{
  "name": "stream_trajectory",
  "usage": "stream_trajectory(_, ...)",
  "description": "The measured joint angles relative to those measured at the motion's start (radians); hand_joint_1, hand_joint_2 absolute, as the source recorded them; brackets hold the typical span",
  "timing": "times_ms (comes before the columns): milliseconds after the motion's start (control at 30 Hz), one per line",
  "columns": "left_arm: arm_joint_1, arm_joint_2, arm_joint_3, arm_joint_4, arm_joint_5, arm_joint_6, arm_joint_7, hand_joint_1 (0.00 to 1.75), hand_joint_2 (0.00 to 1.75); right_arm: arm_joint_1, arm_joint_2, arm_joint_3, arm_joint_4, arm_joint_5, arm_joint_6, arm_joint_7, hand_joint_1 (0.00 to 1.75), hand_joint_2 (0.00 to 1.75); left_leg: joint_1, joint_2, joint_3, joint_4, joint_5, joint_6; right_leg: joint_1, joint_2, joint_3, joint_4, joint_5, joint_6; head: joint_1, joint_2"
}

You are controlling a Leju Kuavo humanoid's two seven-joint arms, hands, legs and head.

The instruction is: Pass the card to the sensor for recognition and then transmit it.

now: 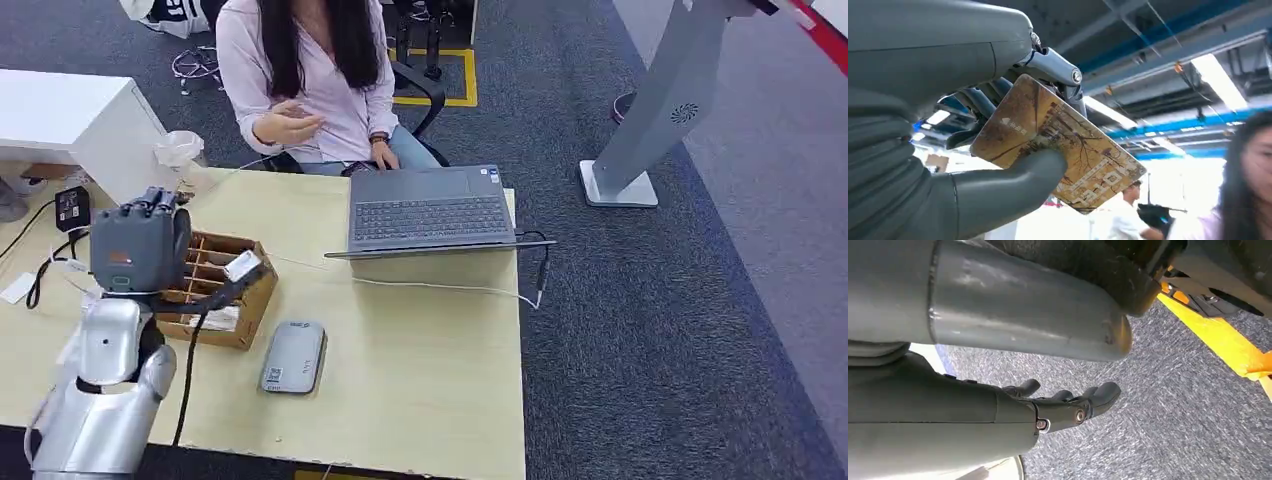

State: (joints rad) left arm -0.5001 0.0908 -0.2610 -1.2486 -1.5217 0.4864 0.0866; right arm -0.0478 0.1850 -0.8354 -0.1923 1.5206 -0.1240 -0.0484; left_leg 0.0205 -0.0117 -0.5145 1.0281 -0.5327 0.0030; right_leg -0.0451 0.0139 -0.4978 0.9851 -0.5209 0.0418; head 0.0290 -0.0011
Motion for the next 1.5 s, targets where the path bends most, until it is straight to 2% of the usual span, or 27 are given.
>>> stream_trajectory(100, -0.056, 0.025, 0.024, 0.039, -0.001, 0.0, 0.008, 1.75, 1.75, -0.001, 0.0, 0.004, 0.0, 0.0, 0.008, 0.0, 0.0, 0.0, 0.0, 0.0, 0.0, 0.0, 0.0, 0.0, 0.0, 0.0, 0.0, 0.0, 0.0, 0.0, 0.0, 0.0)
stream_trajectory(233, -0.143, 0.068, 0.051, 0.148, -0.001, 0.018, 0.019, 1.75, 1.75, -0.003, 0.0, 0.008, 0.0, 0.001, 0.014, 0.0, 0.0, 0.0, 0.0, 0.0, 0.0, 0.0, 0.0, 0.0, 0.0, 0.001, 0.0, 0.0, 0.0, 0.0, 0.0, 0.0)
stream_trajectory(467, -0.166, 0.106, 0.081, 0.245, -0.001, 0.064, 0.019, 1.75, 1.75, -0.003, 0.0, 0.013, 0.0, 0.002, 0.014, 0.002, 0.0, 0.0, 0.0, 0.0, 0.0, 0.0, 0.0, 0.0, 0.0, 0.001, 0.0, 0.0, 0.0, 0.0, 0.0, 0.0)
stream_trajectory(500, -0.166, 0.109, 0.081, 0.25, -0.001, 0.068, 0.019, 1.15, 1.75, -0.003, 0.0, 0.014, 0.0, 0.002, 0.014, 0.002, 0.0, 0.0, 0.0, 0.0, 0.0, 0.0, 0.0, 0.0, 0.0, 0.001, 0.0, 0.0, 0.0, 0.0, 0.0, 0.0)
stream_trajectory(533, -0.166, 0.111, 0.082, 0.254, -0.001, 0.07, 0.02, 0.0, 1.75, -0.003, 0.0, 0.014, 0.0, 0.002, 0.014, 0.002, 0.0, 0.0, 0.0, 0.0, 0.0, 0.0, 0.0, 0.0, 0.0, 0.001, 0.0, 0.0, 0.0, 0.0, 0.0, 0.0)
stream_trajectory(833, -0.162, 0.112, 0.098, 0.264, -0.001, 0.068, 0.019, 0.0, 1.75, -0.003, 0.0, 0.021, 0.0, 0.002, 0.014, 0.0, 0.0, 0.0, 0.0, 0.0, 0.0, 0.0, 0.0, 0.0, 0.0, 0.0, 0.0, 0.0, 0.0, 0.0, 0.0, 0.0)
stream_trajectory(1000, -0.131, 0.1, 0.1, 0.242, -0.001, 0.07, -0.01, 0.0, 1.75, -0.003, 0.0, 0.021, 0.0, 0.001, 0.013, 0.0, 0.0, 0.0, 0.0, 0.0, 0.0, 0.0, 0.0, 0.0, 0.0, 0.001, 0.0, 0.0, 0.0, 0.0, 0.0, 0.0)
stream_trajectory(1267, 0.083, 0.037, 0.086, -0.047, 0.021, 0.059, -0.069, 0.0, 1.75, -0.002, 0.0, 0.019, 0.0, -0.005, -0.003, 0.002, 0.0, 0.0, -0.001, 0.001, -0.001, 0.0, -0.001, 0.0, -0.001, 0.002, -0.001, -0.001, 0.0, 0.0, 0.0, 0.0)
stream_trajectory(1400, 0.251, 0.026, 0.04, -0.234, 0.011, 0.034, -0.054, 0.0, 1.75, 0.0, 0.0, 0.002, 0.0, -0.009, -0.015, 0.002, 0.0, 0.0, -0.001, 0.001, -0.001, 0.0, -0.001, 0.0, 0.0, 0.002, -0.003, -0.001, 0.0, 0.0, 0.001, 0.0)
stream_trajectory(1500, 0.314, 0.026, 0.026, -0.31, 0.013, 0.025, -0.052, 0.0, 1.75, 0.002, 0.0, -0.004, 0.0, -0.012, -0.02, 0.002, 0.0, 0.0, 0.0, 0.001, -0.002, 0.0, -0.001, 0.0, 0.0, 0.001, -0.002, -0.001, 0.0, 0.0, 0.0, 0.0)
